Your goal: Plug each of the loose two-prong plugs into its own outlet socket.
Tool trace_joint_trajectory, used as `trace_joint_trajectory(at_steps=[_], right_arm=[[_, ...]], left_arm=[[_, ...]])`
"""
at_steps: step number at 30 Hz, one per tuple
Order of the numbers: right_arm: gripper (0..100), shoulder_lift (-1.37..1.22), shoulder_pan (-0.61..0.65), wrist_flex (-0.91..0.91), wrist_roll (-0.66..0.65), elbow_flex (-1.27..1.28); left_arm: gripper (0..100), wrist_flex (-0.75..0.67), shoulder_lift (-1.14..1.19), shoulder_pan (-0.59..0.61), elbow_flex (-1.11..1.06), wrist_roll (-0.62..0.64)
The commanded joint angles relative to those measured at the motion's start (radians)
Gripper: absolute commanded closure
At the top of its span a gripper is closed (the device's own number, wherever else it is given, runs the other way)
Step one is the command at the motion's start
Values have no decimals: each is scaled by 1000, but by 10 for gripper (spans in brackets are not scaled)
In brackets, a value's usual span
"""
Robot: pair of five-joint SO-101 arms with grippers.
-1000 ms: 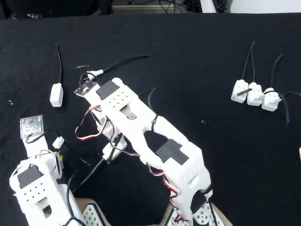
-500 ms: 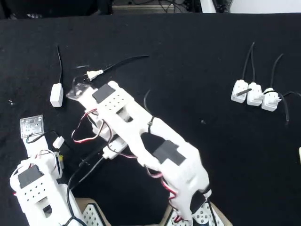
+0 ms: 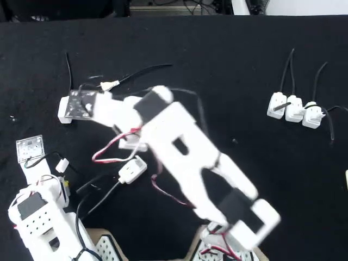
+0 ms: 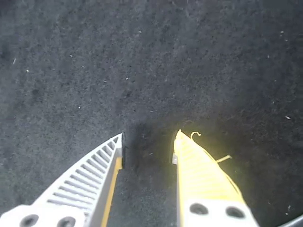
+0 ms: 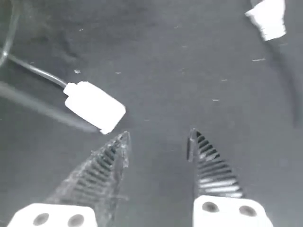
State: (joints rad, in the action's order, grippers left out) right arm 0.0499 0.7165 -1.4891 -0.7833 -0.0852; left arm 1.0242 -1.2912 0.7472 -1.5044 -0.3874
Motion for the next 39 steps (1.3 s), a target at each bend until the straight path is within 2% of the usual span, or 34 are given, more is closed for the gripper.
trace_joint_trajectory(at_steps=[1,5,9,13,15,20,28,34,39], right_arm=[[815,197,-37,-49,-141,51],[815,283,8,-64,-262,277],[813,285,68,11,-345,432],[722,265,83,89,-427,509],[684,240,84,135,-439,510],[681,119,97,219,-439,467],[683,-180,147,219,-443,334],[740,-271,196,239,-474,308],[771,-334,158,273,-494,303]], left_arm=[[822,-12,-2,13,31,12],[820,-6,-2,16,91,40],[819,-3,-2,96,151,32],[819,26,-2,225,179,-61],[819,84,-2,274,202,-98],[819,152,-2,343,237,-117],[819,150,-2,337,237,-117],[819,152,-2,346,232,-117],[819,155,-2,348,232,-117]])
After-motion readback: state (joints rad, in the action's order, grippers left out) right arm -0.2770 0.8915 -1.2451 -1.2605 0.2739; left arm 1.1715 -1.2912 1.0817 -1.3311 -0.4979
